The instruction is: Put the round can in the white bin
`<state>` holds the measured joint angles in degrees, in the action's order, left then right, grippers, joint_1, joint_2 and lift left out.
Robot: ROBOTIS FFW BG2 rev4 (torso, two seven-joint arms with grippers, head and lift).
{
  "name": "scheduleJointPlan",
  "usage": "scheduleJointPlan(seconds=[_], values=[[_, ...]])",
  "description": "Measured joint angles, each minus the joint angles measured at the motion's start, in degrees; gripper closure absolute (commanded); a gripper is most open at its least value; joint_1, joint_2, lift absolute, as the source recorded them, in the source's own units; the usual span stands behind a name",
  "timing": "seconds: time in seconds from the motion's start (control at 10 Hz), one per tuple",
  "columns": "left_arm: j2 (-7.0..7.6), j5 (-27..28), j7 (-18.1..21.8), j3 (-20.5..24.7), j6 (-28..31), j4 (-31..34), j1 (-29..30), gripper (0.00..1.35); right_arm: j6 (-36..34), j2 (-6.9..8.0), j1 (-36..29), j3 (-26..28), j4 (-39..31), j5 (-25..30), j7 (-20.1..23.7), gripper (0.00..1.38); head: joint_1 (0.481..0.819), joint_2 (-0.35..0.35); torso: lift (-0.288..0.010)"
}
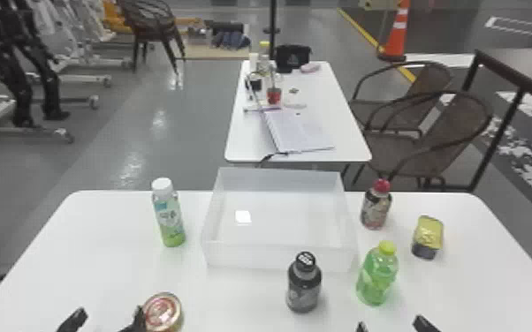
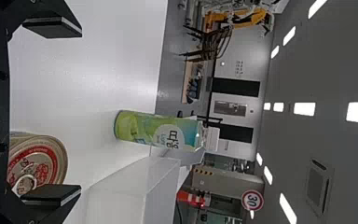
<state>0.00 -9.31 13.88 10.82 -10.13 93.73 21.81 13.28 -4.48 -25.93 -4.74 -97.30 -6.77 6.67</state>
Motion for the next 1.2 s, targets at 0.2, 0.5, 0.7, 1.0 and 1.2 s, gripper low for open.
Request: scheduleJointPlan(seconds=[0.2, 0.5, 0.7, 1.0, 1.2], values=[[0.00, -0.33, 0.10, 0.00, -0.29, -0.30, 0.12, 0.13, -0.01, 0.00, -0.05, 0.00, 0.00, -0.08, -0.01, 0.15, 0.549, 0.000, -0.100], [0.00, -0.27, 0.21, 0.02, -0.50, -0.30, 0.30, 0.13, -0.01, 0.00, -0.09, 0.00, 0.00, -0.13, -0.06, 0.15, 0.549, 0.000, -0.100], [0.00, -0.40, 0.48, 0.04, -0.13, -0.30, 0.38, 0.13, -0.01, 0.00, -0.09, 0.00, 0.13, -0.18, -0.05, 0.15, 0.549, 0.000, -0.100], [0.00, -0.49, 2.83, -0.05, 0.77, -0.79, -0.23, 0.12, -0.01, 0.00, -0.08, -0.01, 0.34, -0.18, -0.05, 0.15, 0.549, 0.000, -0.100], [0.00, -0.20, 5.46, 0.08, 2.82, -0.93, -0.99, 0.12, -0.01, 0.00, 0.01, 0.00, 0.42, -0.18, -0.02, 0.15, 0.549, 0.000, -0.100]])
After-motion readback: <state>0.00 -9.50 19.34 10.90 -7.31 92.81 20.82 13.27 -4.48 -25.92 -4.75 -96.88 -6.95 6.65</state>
